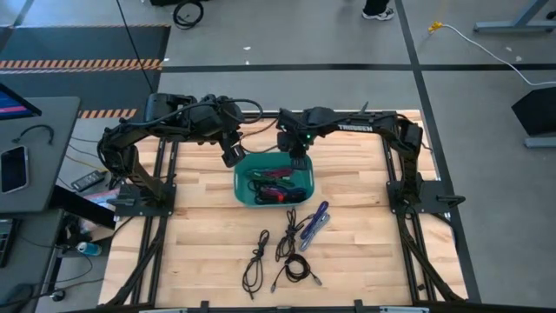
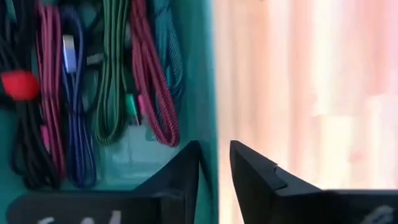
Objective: Pick and place USB-C Cables
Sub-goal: Move the light blue bin to the center of the table
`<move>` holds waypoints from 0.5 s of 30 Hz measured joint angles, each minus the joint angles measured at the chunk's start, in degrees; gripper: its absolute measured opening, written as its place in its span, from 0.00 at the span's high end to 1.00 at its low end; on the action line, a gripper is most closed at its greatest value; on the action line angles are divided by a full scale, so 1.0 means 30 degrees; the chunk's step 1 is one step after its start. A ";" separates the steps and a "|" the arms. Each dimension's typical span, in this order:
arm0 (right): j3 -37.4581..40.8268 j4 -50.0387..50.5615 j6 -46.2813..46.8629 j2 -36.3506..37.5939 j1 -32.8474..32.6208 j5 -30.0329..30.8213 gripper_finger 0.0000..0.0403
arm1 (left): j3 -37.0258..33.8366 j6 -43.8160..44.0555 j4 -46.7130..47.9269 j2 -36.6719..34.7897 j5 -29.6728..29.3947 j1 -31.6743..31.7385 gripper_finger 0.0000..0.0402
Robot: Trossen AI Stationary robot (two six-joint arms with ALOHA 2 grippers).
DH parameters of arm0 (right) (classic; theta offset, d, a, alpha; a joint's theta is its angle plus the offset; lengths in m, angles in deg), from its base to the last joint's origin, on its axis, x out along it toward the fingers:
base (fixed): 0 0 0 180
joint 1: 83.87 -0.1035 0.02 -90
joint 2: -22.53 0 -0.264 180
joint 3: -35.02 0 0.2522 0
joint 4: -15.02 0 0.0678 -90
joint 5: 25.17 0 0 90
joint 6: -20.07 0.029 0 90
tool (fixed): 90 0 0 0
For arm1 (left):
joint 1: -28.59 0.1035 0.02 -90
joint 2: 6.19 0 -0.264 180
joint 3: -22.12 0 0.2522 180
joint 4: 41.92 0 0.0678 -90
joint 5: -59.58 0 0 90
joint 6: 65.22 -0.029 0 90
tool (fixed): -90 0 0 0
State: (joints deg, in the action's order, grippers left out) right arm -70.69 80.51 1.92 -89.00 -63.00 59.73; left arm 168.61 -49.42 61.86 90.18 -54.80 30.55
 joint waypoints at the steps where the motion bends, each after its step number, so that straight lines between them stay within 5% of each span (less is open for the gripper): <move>1: -0.0487 0.0179 -0.0006 0.0000 0.0012 0.0115 0.75 | 0.0000 0.0016 0.0000 0.0000 0.0000 0.0000 0.78; 9: -0.4993 0.1679 -0.0006 0.0066 0.0022 0.0239 0.74 | 0.0000 0.0715 0.0000 0.0000 -0.0111 0.0000 0.78; 15: -0.8146 0.3364 0.0001 0.0095 0.0093 0.0855 0.74 | -0.1553 0.2531 -0.0015 -0.0051 -0.2194 -0.0605 0.78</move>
State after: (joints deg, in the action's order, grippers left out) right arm -95.13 90.61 1.92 -88.71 -62.72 62.29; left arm 163.95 -41.83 61.81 90.03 -61.38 28.74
